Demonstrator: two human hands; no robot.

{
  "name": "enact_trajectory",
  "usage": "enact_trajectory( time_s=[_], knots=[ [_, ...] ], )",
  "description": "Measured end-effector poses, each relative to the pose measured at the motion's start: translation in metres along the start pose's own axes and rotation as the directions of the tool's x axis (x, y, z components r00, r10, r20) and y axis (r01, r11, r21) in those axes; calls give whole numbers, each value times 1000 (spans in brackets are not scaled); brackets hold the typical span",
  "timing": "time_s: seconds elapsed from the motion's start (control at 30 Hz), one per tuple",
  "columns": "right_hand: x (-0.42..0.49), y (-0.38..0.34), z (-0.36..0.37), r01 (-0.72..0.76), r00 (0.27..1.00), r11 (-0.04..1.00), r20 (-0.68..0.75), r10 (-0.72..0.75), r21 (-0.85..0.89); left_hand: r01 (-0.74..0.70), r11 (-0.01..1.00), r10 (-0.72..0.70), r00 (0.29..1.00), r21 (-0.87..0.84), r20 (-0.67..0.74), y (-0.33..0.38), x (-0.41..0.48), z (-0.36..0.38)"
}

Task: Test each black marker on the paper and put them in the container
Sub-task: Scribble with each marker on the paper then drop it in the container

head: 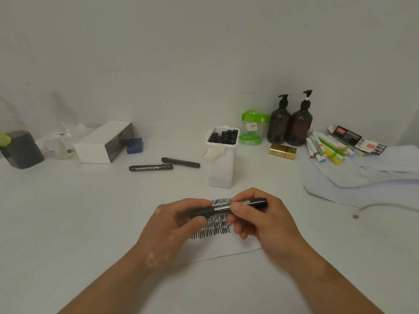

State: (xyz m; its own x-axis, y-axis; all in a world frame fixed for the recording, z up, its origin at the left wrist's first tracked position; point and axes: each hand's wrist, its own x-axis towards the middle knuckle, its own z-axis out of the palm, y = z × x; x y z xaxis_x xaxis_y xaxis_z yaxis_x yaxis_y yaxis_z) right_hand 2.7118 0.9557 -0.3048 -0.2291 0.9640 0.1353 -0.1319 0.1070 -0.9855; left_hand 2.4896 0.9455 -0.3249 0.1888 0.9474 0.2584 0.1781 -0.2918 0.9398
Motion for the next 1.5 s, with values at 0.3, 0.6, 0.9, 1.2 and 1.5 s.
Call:
enact_trajectory(
  time_s=[0.3,0.6,0.9,1.2,1.5],
  knots=[
    [-4,1,14,38,999,979,-4,-40,-200,107,927,-119,993,-361,-10,-1,1,13],
    [-3,0,22,74,991,964,-87,-99,-256,104,880,-167,981,-463,-96,9,2,24],
    [-7,-8,27,38,998,987,-34,-44,-159,21,924,-32,999,-382,-22,-1,3,4],
    [-9,-1,27,52,997,971,59,-39,-231,-8,962,-11,998,-274,-66,0,2,4],
    [-7,-5,17,113,993,947,4,-117,-300,-41,999,38,996,-36,-76,11,-2,6]
  ],
)
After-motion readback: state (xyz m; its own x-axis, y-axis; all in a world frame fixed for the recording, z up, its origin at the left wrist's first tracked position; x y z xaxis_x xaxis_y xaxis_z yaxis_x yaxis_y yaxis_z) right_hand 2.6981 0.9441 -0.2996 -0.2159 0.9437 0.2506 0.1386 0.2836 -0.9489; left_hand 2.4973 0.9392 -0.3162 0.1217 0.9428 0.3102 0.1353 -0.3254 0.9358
